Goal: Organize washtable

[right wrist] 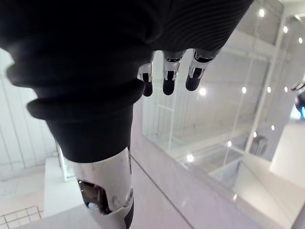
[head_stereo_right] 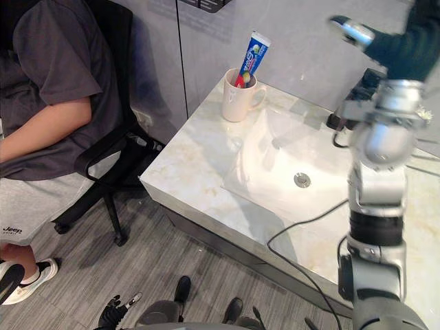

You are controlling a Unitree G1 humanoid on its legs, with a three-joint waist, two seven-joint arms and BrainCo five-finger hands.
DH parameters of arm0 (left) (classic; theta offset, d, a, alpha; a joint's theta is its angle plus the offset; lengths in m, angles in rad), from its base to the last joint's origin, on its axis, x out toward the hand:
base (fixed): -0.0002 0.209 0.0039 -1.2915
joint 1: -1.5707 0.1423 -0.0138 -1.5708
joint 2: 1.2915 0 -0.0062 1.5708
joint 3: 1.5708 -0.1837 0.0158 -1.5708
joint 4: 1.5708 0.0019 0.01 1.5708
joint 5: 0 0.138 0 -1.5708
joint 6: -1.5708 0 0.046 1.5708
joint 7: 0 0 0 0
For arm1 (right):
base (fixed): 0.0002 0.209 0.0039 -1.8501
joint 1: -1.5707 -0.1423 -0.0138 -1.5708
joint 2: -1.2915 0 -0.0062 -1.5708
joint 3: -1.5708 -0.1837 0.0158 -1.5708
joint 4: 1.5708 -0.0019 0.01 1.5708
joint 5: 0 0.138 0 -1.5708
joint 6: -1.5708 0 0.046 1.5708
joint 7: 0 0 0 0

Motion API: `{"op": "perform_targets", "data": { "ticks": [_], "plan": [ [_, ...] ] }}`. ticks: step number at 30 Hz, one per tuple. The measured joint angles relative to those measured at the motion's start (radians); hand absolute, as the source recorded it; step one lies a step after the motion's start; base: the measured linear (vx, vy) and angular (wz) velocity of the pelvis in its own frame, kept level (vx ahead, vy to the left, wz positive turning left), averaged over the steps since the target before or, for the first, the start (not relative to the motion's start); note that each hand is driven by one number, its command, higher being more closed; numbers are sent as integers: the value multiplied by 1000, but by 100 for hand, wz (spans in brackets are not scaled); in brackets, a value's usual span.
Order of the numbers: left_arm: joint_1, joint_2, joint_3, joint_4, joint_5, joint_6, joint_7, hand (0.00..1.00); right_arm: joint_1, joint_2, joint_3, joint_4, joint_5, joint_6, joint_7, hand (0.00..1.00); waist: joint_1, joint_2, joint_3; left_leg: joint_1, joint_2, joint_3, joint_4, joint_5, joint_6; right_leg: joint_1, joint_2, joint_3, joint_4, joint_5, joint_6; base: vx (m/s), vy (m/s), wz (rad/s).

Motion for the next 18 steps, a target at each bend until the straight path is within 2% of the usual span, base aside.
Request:
{"op": "perform_targets", "data": {
  "ticks": [1, 3, 4, 6, 8, 11, 13, 18],
  "plan": [
    [9, 0, 4, 6, 3, 1, 0, 0, 67, 1, -109, 3, -7, -14, -6, 0, -9, 0, -17, 0, 2, 18, 0, -7, 6, -8, 0, 13, 0, 0, 0, -24, 24, -29],
    [10, -3, 7, 30, 16, 1, 0, 0, 147, 16, -232, 23, -19, -21, -27, 0, -32, 2, -37, 5, 3, 35, -1, -12, 10, -9, 0, 30, 0, 0, 1, 3, 14, -32],
    [13, -4, 9, 45, 19, 4, 0, 0, 197, 42, -306, 53, -17, -23, -46, 0, -54, 4, -55, 8, 4, 46, -1, -15, 11, -13, 1, 41, 0, 1, 1, 2, 5, -30],
    [14, -6, 16, 58, 21, 7, 0, 0, 285, 110, -429, 123, 17, -22, -76, 0, -78, 11, -87, 11, 6, 68, -1, -21, 10, -24, 1, 64, 0, 1, 2, 3, 7, -33],
    [13, -8, 17, 61, 21, 11, 0, 0, 346, 171, -491, 186, 54, -16, -109, 0, -101, 21, -98, 17, 8, 81, -1, -24, 10, -24, 2, 76, -2, 2, 2, 1, 4, -27],
    [6, -12, 15, 61, 19, 13, -2, 0, 448, 237, -518, 284, 86, 4, -134, 0, -111, 35, -108, 24, 9, 92, -2, -30, 11, -24, 1, 88, -6, 4, 4, -8, 8, -21],
    [-11, -24, 15, 60, 18, 20, -2, 0, 520, 311, -517, 342, 96, 49, -148, 0, -112, 52, -124, 25, 9, 100, -2, -30, 12, -23, 0, 86, -5, 4, 4, 0, 0, 0],
    [-14, -48, 15, 54, 15, 22, 0, 0, 575, 455, -467, 475, 213, 80, -161, 0, -105, 66, -135, 55, 14, 115, -2, -42, 16, 4, 1, 84, 1, -4, 7, 3, 1, -2]
  ]
}}
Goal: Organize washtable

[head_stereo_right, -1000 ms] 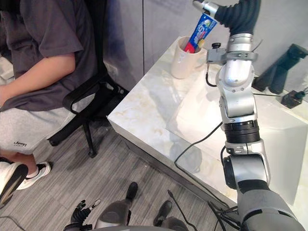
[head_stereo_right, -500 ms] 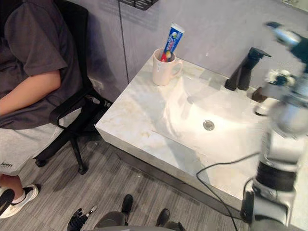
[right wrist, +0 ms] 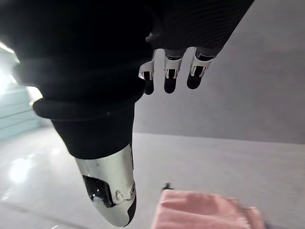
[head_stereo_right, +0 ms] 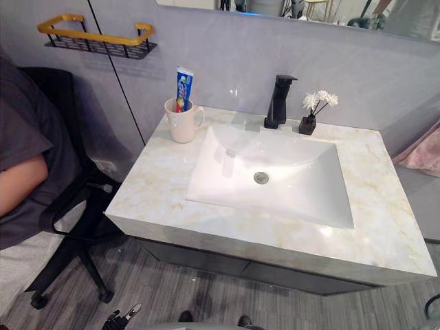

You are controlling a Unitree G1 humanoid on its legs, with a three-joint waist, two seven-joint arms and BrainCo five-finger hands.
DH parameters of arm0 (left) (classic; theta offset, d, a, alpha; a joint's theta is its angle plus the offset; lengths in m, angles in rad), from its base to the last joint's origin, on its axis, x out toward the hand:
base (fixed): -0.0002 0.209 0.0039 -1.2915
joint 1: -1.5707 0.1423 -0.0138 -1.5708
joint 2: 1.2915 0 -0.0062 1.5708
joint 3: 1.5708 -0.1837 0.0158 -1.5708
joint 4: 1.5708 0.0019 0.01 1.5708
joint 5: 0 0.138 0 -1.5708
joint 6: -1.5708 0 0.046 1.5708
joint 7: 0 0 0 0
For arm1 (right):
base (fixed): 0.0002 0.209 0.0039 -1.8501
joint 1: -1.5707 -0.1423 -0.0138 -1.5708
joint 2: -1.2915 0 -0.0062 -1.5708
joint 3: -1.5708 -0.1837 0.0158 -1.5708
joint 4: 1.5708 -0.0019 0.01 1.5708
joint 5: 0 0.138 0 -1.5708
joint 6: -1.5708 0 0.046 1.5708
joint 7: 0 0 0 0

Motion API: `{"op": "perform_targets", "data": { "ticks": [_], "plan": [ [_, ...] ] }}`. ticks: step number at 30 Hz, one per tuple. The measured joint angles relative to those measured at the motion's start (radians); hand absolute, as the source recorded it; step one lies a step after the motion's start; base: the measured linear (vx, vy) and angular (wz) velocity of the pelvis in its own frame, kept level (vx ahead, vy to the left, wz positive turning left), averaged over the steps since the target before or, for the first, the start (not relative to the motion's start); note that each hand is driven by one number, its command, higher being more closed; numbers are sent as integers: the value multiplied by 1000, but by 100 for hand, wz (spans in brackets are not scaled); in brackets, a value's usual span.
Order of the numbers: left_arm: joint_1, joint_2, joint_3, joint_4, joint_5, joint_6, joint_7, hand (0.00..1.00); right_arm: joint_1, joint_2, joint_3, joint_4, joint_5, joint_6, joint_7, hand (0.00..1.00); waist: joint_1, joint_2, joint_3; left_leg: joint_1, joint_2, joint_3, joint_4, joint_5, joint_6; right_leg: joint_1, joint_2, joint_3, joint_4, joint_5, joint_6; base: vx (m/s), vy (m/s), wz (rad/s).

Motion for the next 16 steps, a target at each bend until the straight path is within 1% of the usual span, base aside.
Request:
{"op": "perform_targets", "data": {
  "ticks": [3, 4, 5, 6, 7, 8, 10, 11, 12, 14, 16],
  "plan": [
    [0, -1, -2, -4, -3, 6, 0, 0, 24, 59, 104, 135, 51, 23, 40, 0, 0, 0, 0, 19, 5, 17, 0, -13, -5, 9, -5, -19, 20, -15, 3, 5, 6, -12],
    [0, -2, -4, -9, -8, 6, 0, 0, 31, 84, 138, 199, 72, 40, 78, 0, 4, 1, 0, 18, 8, 27, -3, -21, -9, 10, -8, -28, 31, -20, 2, 1, 6, -19],
    [0, -1, -8, -11, -8, 8, 0, 0, 32, 95, 155, 236, 77, 48, 97, 0, 5, 2, 0, 18, 9, 30, -5, -23, -10, 11, -9, -30, 32, -21, 2, 10, 3, -13],
    [-1, 0, -16, -14, -8, 10, 0, 0, 33, 114, 183, 313, 76, 70, 139, 0, 6, 6, 0, 17, 9, 31, -6, -25, -8, 11, -9, -33, 32, -20, 2, 0, 0, 0],
    [-1, -1, -19, -14, -9, 10, 0, 0, 36, 122, 199, 352, 76, 80, 156, 0, 6, 8, 1, 18, 8, 32, -6, -26, -7, 12, -10, -34, 32, -20, 2, 69, 13, 5],
    [-1, -1, -21, -14, -9, 11, -1, 0, 44, 148, 232, 447, 73, 109, 209, 0, 7, 18, 2, 20, 7, 31, -6, -28, -5, 14, -13, -38, 35, -22, 5, 70, 15, 5],
    [-1, -2, -23, -12, -9, 11, -1, 0, 46, 162, 247, 506, 73, 119, 234, 0, 10, 24, 3, 22, 5, 29, -6, -28, -4, 17, -16, -42, 39, -26, 9, 83, 20, 6],
    [-1, -1, -36, -11, -9, 11, -1, 0, 47, 169, 272, 568, 71, 133, 269, 0, 12, 29, 8, 28, 3, 27, -5, -28, -4, 22, -19, -45, 42, -28, 12, 86, 21, 5],
    [-1, 0, -44, -11, -9, 11, -2, 0, 47, 170, 280, 589, 71, 135, 279, 0, 14, 30, 10, 32, 2, 27, -4, -29, -6, 26, -19, -47, 42, -29, 13, 97, 24, 4],
    [-2, 4, -59, -9, -8, 10, -4, 0, 43, 167, 309, 642, 52, 138, 311, 0, 18, 30, 12, 38, 0, 27, -2, -31, -9, 32, -21, -50, 42, -30, 14, 62, 16, 3],
    [-28, 12, -63, 18, -7, 9, -19, 0, 35, 155, 352, 697, 7, 141, 345, 0, 24, 28, 30, 55, -4, 23, -1, -31, -9, 47, -23, -56, 40, -32, 16, 43, 11, 8]
  ]
}}
